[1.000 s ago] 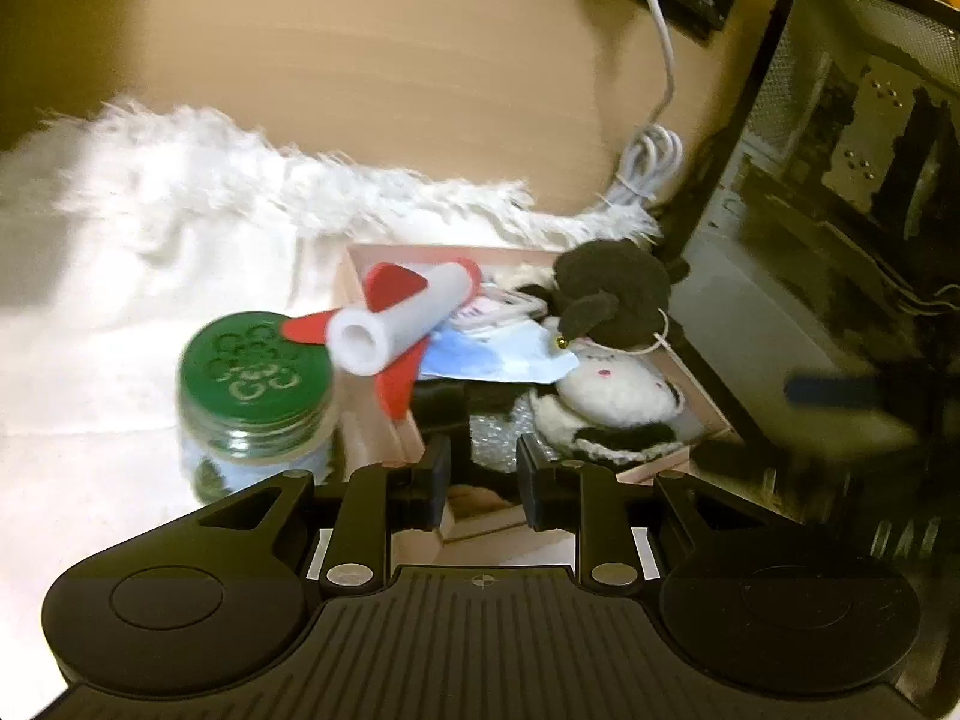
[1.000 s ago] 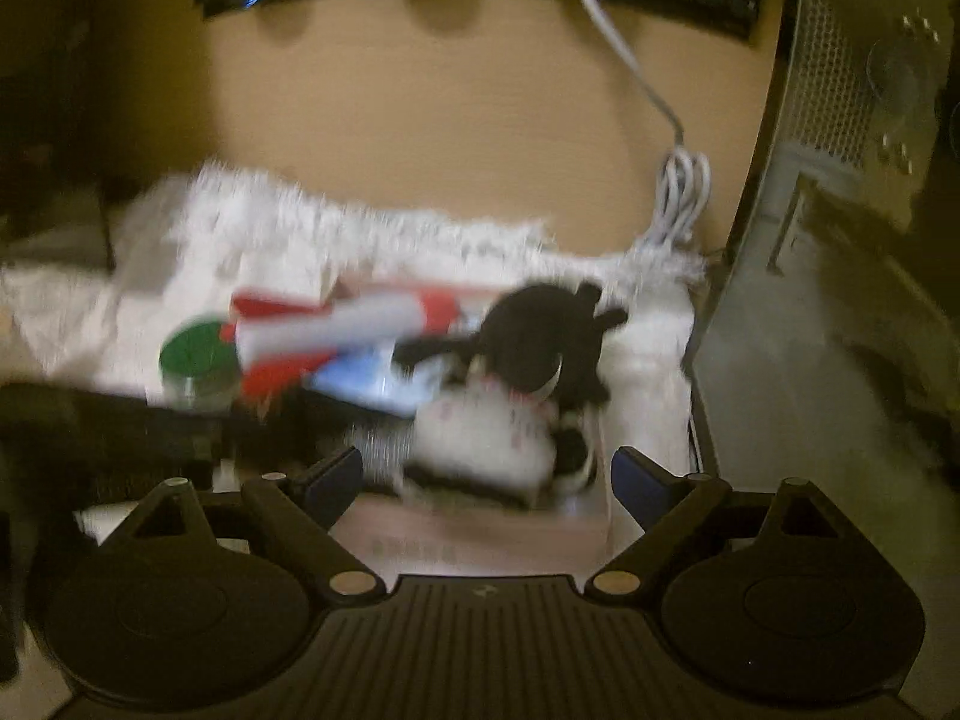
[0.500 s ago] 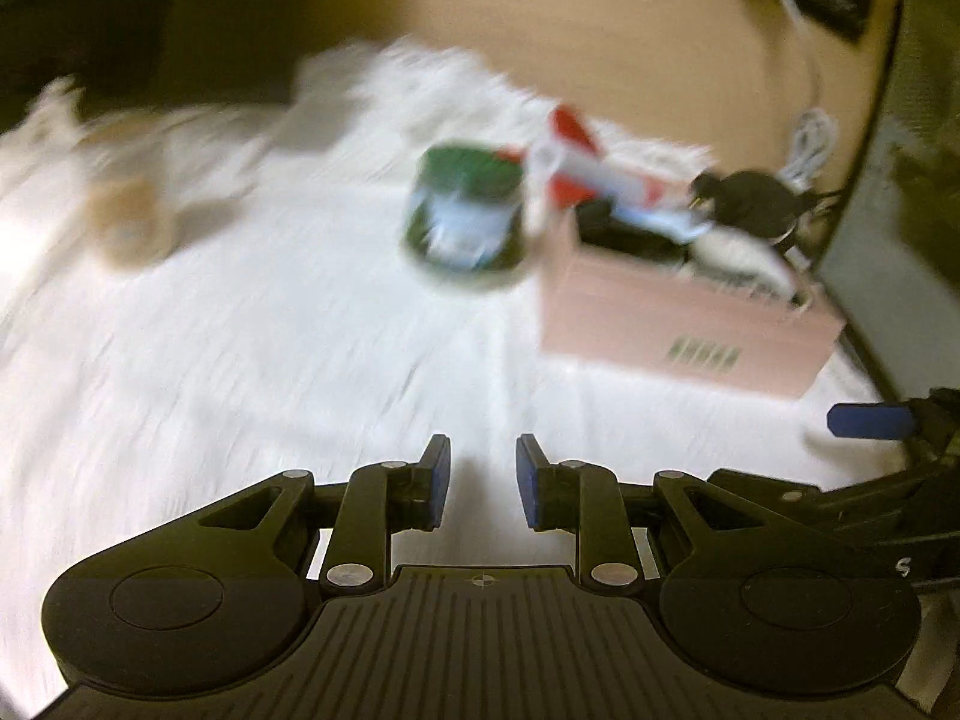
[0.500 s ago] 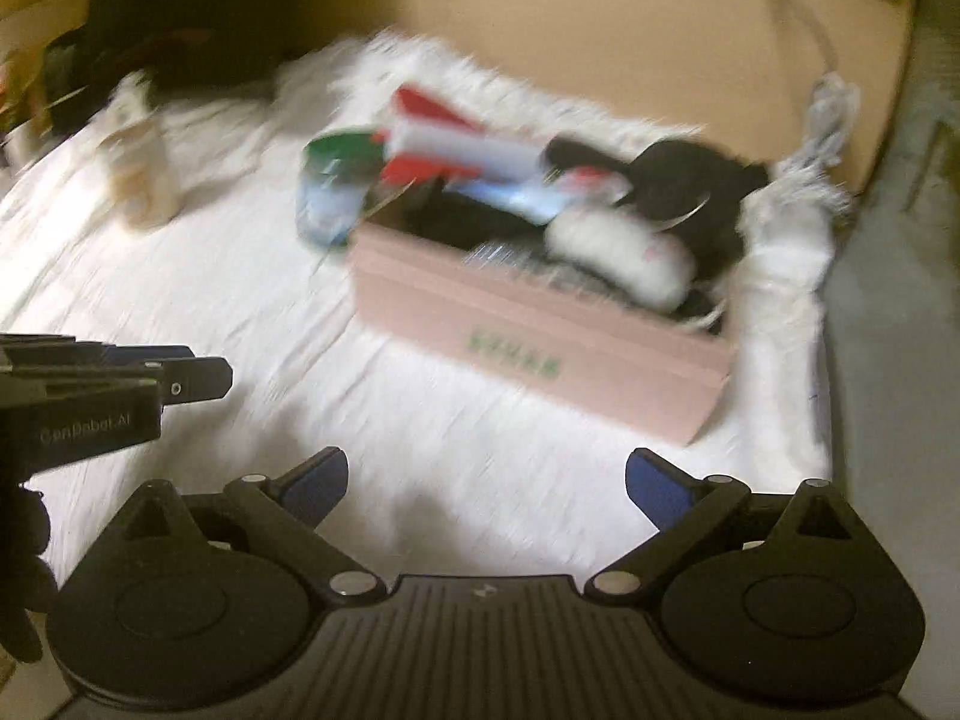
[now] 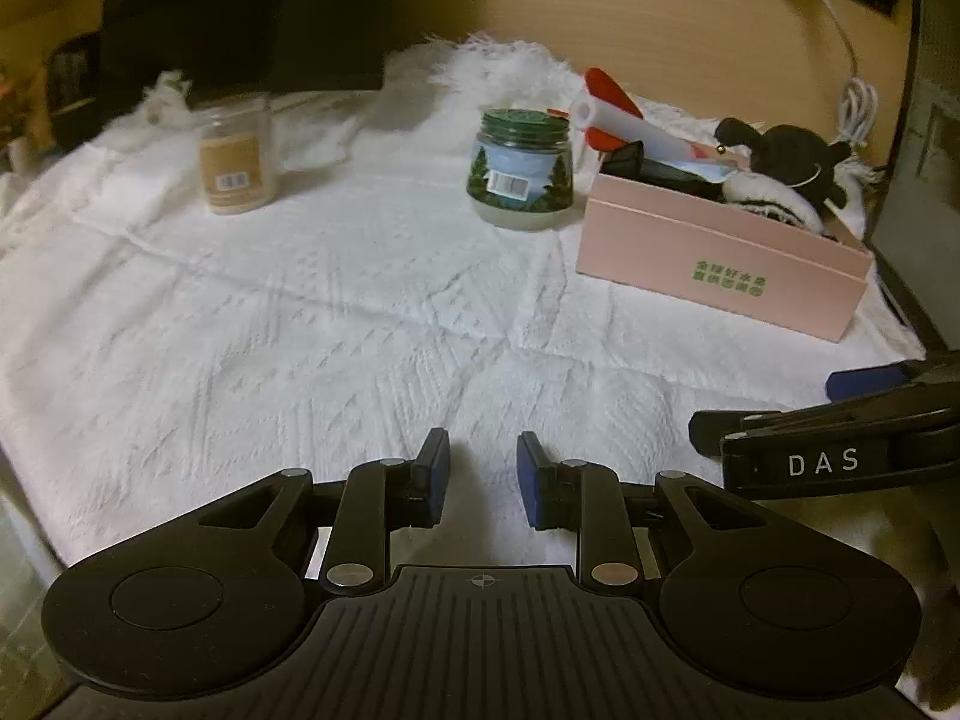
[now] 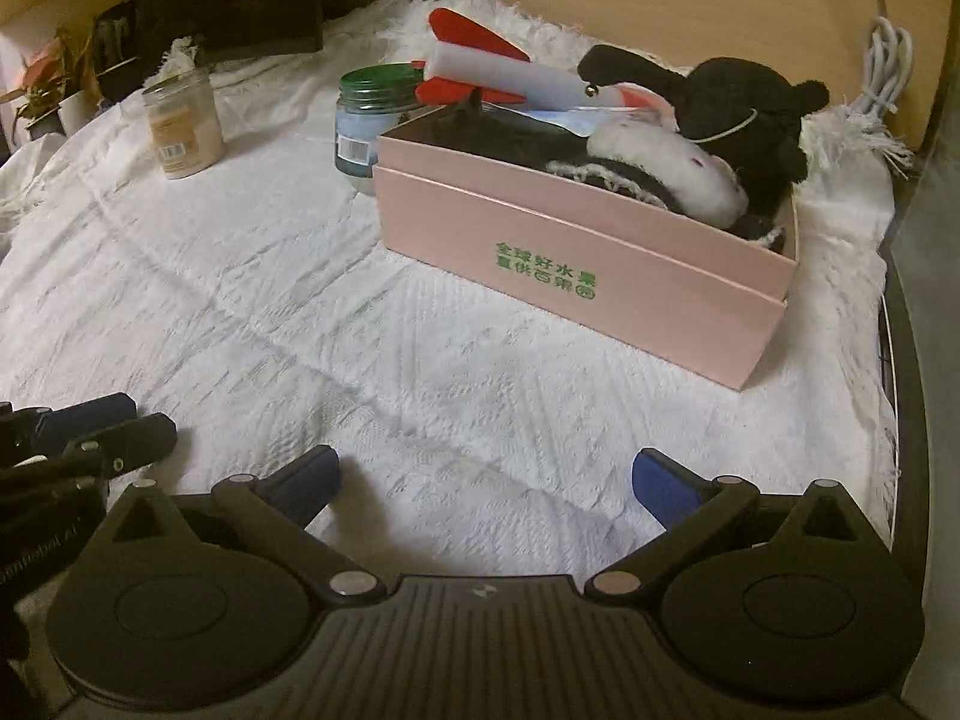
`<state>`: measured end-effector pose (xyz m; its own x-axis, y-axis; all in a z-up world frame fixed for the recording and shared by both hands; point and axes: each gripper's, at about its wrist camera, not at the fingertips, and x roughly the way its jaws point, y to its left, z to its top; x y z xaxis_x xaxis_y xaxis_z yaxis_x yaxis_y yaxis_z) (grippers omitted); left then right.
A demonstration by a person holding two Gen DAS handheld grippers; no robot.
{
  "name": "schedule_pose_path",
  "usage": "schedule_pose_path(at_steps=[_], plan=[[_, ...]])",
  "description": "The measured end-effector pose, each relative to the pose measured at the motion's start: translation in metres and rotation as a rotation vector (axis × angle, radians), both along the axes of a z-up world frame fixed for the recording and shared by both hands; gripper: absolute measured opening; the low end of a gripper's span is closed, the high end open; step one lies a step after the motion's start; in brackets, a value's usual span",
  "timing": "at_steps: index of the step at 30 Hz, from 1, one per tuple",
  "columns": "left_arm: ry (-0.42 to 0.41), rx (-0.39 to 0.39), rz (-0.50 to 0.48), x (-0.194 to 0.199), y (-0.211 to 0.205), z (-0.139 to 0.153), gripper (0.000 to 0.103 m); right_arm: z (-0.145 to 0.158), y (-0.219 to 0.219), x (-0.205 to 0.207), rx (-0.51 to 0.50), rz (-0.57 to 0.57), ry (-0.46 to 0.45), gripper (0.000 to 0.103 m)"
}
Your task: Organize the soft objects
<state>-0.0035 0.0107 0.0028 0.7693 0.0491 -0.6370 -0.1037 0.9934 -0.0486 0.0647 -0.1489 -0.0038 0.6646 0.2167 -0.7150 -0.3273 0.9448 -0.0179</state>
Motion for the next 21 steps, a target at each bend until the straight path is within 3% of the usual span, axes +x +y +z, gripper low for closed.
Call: schedule_pose_path(at_steps=[7, 21], plan=[[-0.029, 0.102, 0.088, -0.007, -0.028, -0.004, 0.027, -0.007, -0.006, -0.006, 0.031, 0.016, -0.091, 0.103], [-0.022, 0.095, 0.106, -0.006, -0.031, -0.004, 0.027, -0.010, -0.009, -0.014, 0.047, 0.013, -0.120, 0.103]])
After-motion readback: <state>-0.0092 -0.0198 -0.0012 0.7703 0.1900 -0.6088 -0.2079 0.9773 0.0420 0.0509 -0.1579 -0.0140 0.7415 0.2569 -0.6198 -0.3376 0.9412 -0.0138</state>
